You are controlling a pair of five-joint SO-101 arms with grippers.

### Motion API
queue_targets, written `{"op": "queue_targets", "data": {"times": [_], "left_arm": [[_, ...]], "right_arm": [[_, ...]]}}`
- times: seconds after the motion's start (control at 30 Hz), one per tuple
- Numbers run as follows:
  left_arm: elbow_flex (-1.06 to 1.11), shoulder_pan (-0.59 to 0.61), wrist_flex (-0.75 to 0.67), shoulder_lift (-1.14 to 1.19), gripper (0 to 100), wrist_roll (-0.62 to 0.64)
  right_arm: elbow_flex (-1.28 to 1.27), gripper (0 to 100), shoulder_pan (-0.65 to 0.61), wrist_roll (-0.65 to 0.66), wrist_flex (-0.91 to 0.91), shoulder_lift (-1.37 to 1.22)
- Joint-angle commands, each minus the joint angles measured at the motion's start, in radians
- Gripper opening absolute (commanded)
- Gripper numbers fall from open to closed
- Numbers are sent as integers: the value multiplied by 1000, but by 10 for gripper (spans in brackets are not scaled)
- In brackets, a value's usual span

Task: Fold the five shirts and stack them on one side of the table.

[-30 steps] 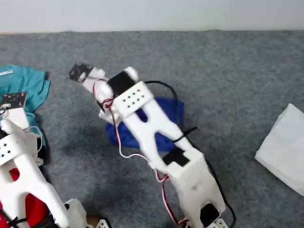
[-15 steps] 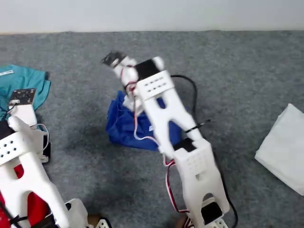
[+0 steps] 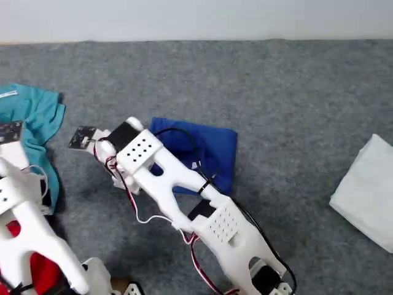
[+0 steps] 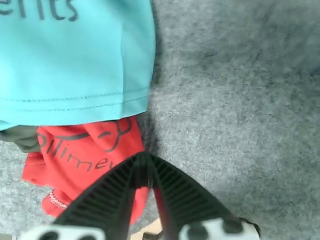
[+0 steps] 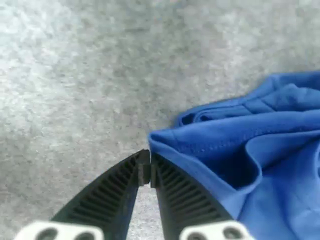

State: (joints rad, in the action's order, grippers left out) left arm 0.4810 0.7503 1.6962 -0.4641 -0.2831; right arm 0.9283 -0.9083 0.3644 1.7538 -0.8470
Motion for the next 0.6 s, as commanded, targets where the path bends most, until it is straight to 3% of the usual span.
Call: {"op": "queue_targets", "data": {"times": [0.0,0.13,0.33,0.57], "left_arm": [[-36,11,-15,-31,3,6],[-38,12,-15,-32,3,6],[-88,89,-35,-32,3,49],[-102,126,-72,-31,3,69]], "right_arm": [[5,13,56,6,41,153],[5,26,197,9,39,208],[5,196,378,6,35,206],[9,188,435,6,1,116]]}}
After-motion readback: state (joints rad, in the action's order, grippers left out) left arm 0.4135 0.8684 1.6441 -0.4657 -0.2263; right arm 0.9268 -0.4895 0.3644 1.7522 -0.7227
